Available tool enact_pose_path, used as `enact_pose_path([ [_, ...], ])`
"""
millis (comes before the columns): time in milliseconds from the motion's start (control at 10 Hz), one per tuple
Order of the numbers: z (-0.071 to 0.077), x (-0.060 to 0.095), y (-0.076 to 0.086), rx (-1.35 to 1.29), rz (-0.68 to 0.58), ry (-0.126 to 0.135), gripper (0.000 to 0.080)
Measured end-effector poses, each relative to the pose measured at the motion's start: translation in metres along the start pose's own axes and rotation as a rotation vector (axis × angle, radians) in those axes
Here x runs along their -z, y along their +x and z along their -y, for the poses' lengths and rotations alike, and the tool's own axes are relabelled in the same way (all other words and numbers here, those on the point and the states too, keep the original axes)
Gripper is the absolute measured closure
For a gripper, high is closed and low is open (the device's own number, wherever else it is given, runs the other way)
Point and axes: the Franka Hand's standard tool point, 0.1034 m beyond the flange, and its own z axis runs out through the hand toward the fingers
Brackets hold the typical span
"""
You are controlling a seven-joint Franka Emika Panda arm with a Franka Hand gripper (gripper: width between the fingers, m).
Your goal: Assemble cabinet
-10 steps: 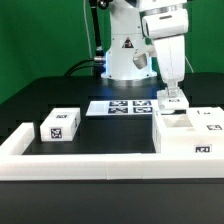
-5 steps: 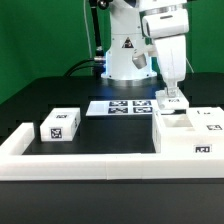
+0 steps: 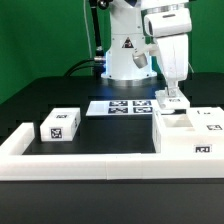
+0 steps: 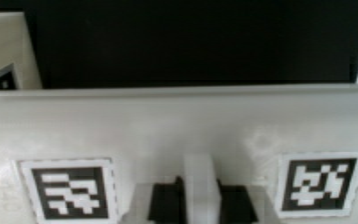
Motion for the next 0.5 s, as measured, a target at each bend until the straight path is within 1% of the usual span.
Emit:
enact_pose_path([
  [100, 0.0001, 0.0000, -0.0010, -0.002, 0.001, 0.002, 0.0737],
  [400, 0.0041, -0.0010, 0.0039, -0.075, 0.009, 0.024, 0.0737],
  [500, 0.0043, -0.0015, 0.0028, -0.078, 0.009, 0.026, 0.0737],
])
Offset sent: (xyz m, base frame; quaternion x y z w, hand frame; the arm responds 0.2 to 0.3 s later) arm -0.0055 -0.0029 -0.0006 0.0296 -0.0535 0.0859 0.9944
